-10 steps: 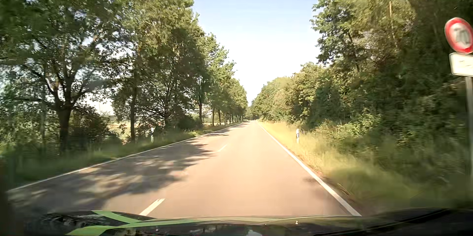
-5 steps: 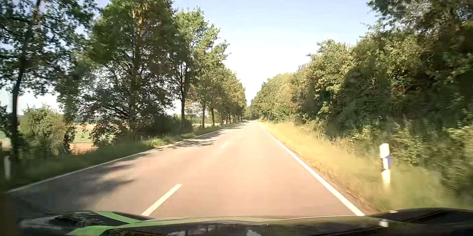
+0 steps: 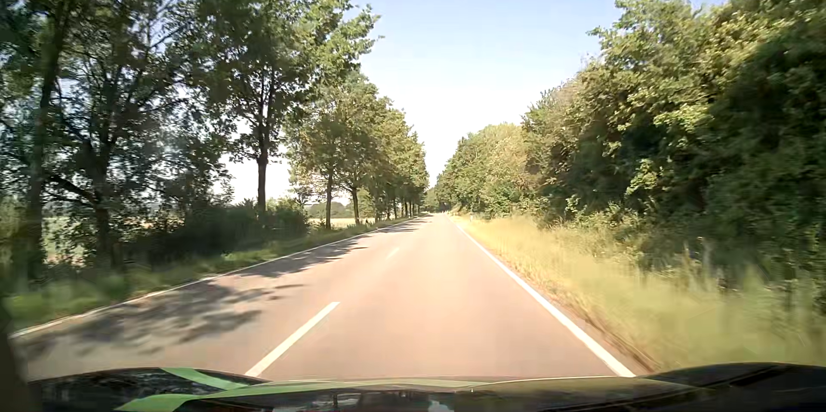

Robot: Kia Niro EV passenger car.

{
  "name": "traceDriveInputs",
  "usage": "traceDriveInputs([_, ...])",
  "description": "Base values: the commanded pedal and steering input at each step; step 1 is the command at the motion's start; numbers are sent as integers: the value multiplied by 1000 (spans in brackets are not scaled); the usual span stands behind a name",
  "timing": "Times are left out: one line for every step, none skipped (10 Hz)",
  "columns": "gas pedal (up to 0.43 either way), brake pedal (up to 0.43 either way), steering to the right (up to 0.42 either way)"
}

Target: Follow the waypoints while adhering to traffic rules and regulations

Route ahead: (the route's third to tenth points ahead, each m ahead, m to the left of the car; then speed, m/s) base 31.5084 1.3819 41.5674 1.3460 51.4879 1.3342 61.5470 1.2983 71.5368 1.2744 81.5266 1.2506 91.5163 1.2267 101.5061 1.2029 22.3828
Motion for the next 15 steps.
traceDriveInputs([260,0,1])
traceDriveInputs([260,0,1])
traceDriveInputs([248,0,1])
traceDriveInputs([220,0,1])
traceDriveInputs([197,0,0])
traceDriveInputs([197,0,1])
traceDriveInputs([197,0,0])
traceDriveInputs([209,0,0])
traceDriveInputs([209,0,0])
traceDriveInputs([220,0,0])
traceDriveInputs([220,0,0])
traceDriveInputs([228,0,0])
traceDriveInputs([228,0,0])
traceDriveInputs([228,0,0])
traceDriveInputs([228,0,0])
